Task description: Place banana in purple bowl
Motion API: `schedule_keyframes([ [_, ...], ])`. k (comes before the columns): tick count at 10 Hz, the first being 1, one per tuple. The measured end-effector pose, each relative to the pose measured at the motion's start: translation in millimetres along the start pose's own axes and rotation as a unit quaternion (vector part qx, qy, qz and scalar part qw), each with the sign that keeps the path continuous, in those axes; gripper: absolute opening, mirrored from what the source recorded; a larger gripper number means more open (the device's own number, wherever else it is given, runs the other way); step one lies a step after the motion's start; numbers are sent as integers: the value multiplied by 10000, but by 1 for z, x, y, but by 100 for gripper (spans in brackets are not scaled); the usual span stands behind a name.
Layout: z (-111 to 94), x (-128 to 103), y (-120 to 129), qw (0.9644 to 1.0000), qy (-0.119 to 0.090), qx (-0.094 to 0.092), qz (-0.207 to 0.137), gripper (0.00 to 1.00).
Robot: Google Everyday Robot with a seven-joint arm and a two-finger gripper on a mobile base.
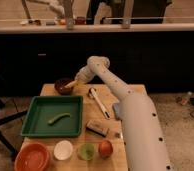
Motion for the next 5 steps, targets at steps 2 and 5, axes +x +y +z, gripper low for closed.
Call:
schedule_keyframes([
  [2,5,-3,-9,10000,34,7,-52,0],
  [5,12,-6,-13,10000,31,3,-61,0],
])
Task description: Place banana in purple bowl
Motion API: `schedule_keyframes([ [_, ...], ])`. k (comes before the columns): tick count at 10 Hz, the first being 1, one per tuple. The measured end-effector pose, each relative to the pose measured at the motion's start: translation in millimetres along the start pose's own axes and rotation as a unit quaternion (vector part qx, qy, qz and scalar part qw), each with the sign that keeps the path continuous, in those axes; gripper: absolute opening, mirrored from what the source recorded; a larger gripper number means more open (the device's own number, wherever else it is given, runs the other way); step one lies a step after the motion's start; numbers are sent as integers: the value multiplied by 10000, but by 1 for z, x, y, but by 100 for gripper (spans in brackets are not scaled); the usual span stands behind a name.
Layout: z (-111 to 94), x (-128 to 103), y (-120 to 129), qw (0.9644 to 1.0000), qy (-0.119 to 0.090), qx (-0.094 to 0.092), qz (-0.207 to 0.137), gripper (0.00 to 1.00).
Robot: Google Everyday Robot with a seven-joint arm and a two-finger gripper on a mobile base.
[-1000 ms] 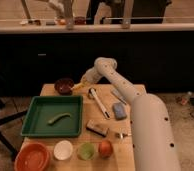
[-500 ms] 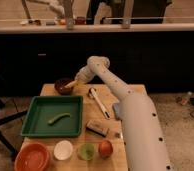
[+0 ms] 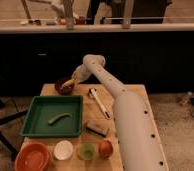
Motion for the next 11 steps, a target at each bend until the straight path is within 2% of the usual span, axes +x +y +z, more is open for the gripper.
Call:
schedule_keyframes([
  [9,24,-16,-5,9998,-161,-108,-46,0],
  [11,25,-17,-4,9997,-172,-173,-46,3],
])
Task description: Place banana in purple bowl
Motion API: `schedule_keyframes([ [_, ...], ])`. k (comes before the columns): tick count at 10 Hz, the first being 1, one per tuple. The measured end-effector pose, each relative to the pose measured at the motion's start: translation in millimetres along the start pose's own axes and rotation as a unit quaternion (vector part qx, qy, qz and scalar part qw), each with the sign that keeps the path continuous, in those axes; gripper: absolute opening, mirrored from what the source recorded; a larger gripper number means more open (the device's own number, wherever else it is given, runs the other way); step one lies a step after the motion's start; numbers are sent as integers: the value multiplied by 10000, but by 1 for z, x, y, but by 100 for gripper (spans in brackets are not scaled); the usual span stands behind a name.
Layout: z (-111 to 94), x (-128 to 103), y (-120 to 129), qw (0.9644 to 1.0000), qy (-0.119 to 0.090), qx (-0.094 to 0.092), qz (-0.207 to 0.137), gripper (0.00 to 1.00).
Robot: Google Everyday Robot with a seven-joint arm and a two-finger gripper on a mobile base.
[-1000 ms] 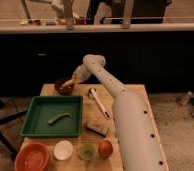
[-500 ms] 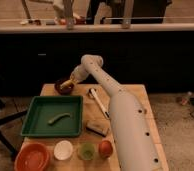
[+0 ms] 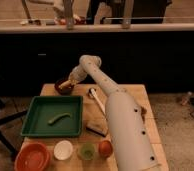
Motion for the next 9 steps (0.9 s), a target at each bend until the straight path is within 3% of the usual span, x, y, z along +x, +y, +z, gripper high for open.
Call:
schedule_keyframes([
  [9,1,0,1,10000,-1,-13,-4,3],
])
